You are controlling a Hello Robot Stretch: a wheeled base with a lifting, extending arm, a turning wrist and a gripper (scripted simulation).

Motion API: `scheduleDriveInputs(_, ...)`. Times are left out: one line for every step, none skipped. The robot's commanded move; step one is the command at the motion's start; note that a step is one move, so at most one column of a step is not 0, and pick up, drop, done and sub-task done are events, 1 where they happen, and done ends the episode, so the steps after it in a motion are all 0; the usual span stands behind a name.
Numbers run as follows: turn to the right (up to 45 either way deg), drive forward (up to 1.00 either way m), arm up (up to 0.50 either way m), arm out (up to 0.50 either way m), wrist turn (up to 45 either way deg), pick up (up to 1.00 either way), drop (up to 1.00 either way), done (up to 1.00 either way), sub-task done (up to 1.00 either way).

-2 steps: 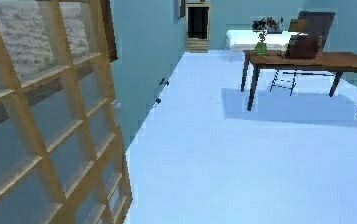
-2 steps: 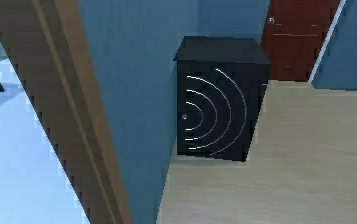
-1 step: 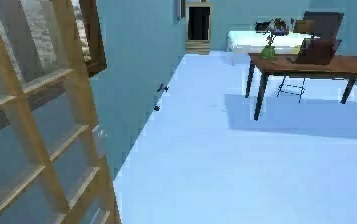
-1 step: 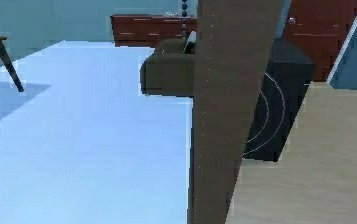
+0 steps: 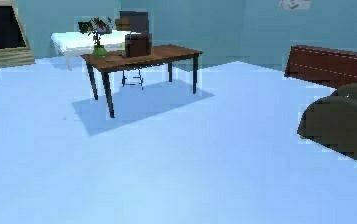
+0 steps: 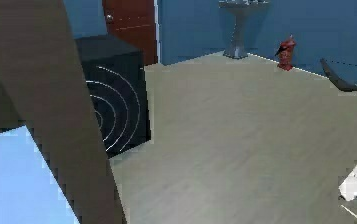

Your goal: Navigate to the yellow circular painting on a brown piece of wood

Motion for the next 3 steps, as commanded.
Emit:
scheduleDriveInputs(18.0, 0.0, 0.0, 0.0, 0.0, 0.0, 0.0, 0.0, 0.0)
scheduleDriveInputs(0.0, 1.0, 0.0, 0.0, 0.0, 0.0, 0.0, 0.0, 0.0)
scheduleDriveInputs(3.0, 0.0, 0.0, 0.0, 0.0, 0.0, 0.0, 0.0, 0.0)
